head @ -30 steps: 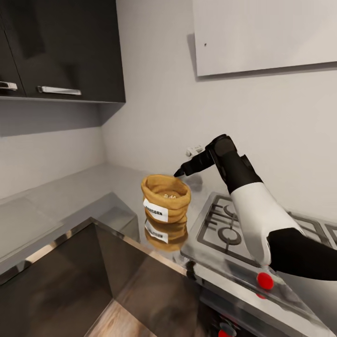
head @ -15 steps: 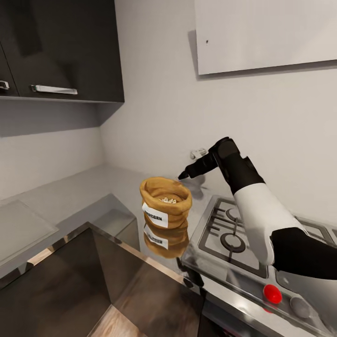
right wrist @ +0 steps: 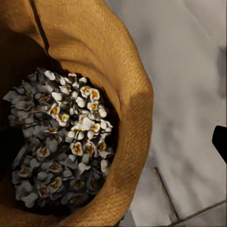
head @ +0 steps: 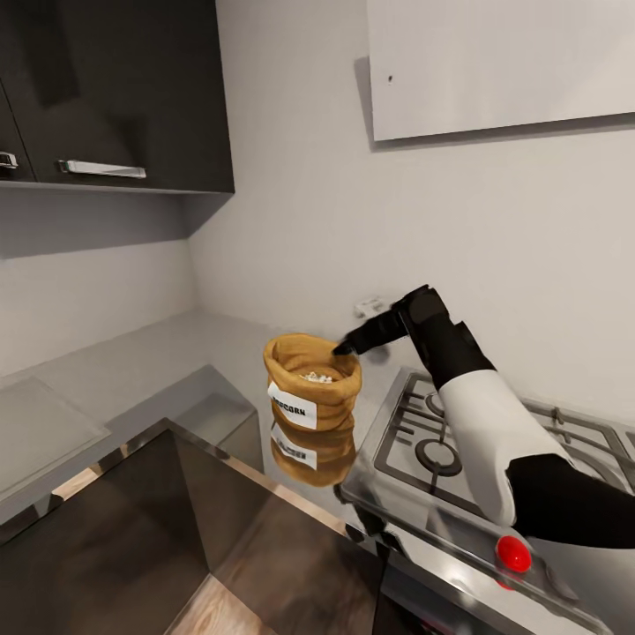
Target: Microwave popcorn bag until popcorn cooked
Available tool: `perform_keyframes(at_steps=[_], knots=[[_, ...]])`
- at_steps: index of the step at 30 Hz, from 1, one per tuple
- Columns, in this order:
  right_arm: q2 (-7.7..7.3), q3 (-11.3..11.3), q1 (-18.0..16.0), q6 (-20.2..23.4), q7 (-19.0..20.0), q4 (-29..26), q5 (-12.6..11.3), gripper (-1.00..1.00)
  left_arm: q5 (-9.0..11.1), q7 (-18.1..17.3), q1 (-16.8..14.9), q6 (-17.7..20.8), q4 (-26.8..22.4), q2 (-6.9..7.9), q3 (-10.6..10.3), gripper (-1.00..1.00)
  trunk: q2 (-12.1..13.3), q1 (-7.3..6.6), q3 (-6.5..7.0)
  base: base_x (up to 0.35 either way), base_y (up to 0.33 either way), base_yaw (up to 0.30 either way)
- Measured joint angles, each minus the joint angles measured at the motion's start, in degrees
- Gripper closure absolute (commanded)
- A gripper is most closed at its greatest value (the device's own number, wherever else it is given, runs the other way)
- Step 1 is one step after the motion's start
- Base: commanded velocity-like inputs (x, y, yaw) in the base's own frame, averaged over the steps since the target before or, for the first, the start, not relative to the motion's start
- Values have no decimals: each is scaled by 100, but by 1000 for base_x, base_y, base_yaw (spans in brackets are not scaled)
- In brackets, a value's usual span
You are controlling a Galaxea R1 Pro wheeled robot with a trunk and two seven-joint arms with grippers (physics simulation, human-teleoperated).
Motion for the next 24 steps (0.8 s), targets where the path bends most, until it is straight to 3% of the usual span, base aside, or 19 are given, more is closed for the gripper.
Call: perform_keyframes(at_steps=[7, 20, 21, 24], knots=[[79, 58, -87, 201, 33, -5, 1, -100, 1, 0, 2, 0, 0, 1, 0, -100, 0, 0, 0, 0, 0, 0], [19, -343, -88, 83, -2, 229, 43, -100, 1, 0, 0, 0, 0, 1, 0, -100, 0, 0, 0, 0, 0, 0], [15, -808, -88, 70, -4, 230, 50, -100, 2, 0, 0, 0, -1, 1, 1, -100, 0, 0, 0, 0, 0, 0], [75, -865, -87, 46, -54, 327, 70, -100, 2, -5, 0, 0, -24, 9, 8, -100, 0, 0, 0, 0, 0, 0]])
